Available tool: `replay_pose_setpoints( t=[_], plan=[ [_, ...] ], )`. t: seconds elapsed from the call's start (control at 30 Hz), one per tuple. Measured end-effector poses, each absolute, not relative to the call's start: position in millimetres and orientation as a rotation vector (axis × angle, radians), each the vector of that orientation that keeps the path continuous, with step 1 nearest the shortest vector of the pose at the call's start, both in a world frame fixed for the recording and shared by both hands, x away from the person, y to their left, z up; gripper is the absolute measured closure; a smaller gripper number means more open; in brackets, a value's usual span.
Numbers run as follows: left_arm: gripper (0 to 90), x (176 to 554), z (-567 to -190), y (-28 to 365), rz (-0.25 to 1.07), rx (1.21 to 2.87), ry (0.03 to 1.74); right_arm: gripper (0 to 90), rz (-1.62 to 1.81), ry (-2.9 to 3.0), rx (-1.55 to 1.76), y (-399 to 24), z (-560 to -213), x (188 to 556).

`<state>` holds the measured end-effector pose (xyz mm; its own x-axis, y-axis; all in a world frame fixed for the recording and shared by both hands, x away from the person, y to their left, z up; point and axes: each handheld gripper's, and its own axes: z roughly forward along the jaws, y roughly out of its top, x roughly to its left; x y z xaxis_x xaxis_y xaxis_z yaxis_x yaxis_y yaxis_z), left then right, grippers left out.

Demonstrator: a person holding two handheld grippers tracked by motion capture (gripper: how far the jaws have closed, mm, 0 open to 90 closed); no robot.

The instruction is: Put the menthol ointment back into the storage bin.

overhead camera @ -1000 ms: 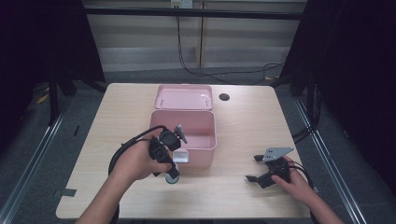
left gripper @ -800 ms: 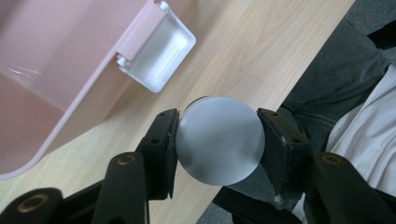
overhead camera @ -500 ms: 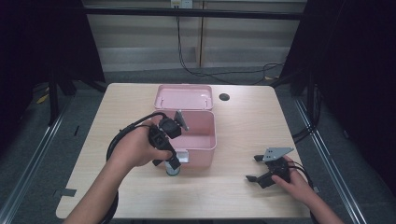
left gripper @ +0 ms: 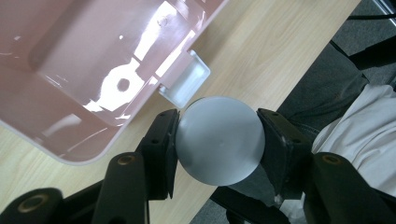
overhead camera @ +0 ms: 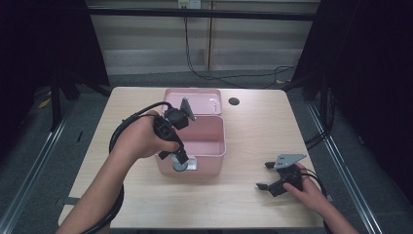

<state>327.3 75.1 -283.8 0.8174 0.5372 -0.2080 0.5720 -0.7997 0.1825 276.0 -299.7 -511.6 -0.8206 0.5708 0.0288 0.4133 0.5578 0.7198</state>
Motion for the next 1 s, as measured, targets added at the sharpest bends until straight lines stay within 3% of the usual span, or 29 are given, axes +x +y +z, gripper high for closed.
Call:
replay_pose_setpoints(
  t=[1.0],
  plan=[
    [50.3, 389.3, -280.7, 57.4, -0.085, 2.733, 0.987, 9.8, 1.113, 2.584, 0.826, -299.7, -511.6, 276.1]
  ],
)
